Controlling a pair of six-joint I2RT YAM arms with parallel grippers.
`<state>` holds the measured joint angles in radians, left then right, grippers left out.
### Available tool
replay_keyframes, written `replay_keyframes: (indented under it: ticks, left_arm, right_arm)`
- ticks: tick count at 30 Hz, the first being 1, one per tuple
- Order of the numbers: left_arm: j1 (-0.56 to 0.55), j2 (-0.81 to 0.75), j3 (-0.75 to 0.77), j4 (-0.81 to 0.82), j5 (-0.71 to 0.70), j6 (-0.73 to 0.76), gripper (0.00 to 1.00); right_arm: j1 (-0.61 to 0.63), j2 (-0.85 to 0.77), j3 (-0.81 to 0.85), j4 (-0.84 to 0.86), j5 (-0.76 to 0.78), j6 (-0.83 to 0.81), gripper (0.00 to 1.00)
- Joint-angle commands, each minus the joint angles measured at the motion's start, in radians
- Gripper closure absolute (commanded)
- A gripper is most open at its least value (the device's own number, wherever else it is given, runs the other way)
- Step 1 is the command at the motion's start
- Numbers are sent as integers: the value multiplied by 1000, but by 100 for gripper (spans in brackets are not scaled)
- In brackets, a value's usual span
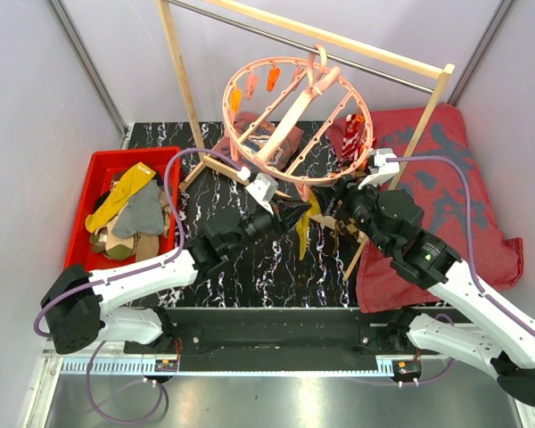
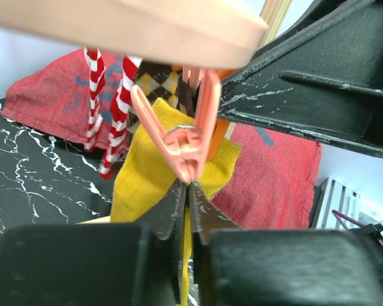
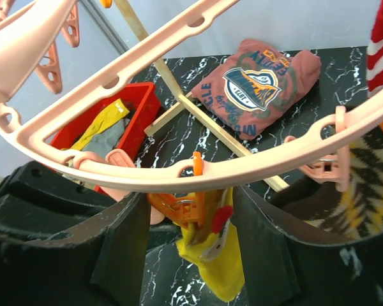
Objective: Clip the socks to the hanger
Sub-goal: Clamp the sock onto the hanger.
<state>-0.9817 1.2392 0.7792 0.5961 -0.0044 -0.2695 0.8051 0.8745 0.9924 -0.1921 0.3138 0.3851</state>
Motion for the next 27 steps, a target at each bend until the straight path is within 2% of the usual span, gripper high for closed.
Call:
replay_keyframes:
  ticks: [1, 3, 4, 7, 13, 15, 17, 22, 27]
  left_arm:
    - [-5, 3, 29, 91, -9, 10, 77]
    - [-5, -6, 15, 97, -9, 22, 68]
    - [-5, -7, 9, 103, -8, 27, 58]
    - [-3, -27, -20, 119, -5, 50, 46]
    - [23, -53, -55, 140, 0, 84, 32]
    - [50, -53, -61, 151, 26, 79, 24]
    - [93, -49, -63, 163, 61, 52, 20]
    - [135, -32, -34, 171, 119, 58, 19]
    - [138, 5, 9, 166, 196, 70, 19]
  right_arm:
    - [0, -12, -3, 36, 65, -35, 39]
    - [0, -16, -5, 37, 77, -48, 39]
    - [0, -17, -3, 39, 82, -49, 39]
    - [-1, -25, -8, 37, 99, -63, 38]
    - [0, -43, -11, 39, 131, -84, 37]
    - [0, -49, -12, 39, 143, -94, 37]
    - [0, -54, -12, 37, 159, -100, 37]
    - [2, -74, -12, 37, 156, -101, 37]
    - [2, -104, 8, 28, 50, -120, 36]
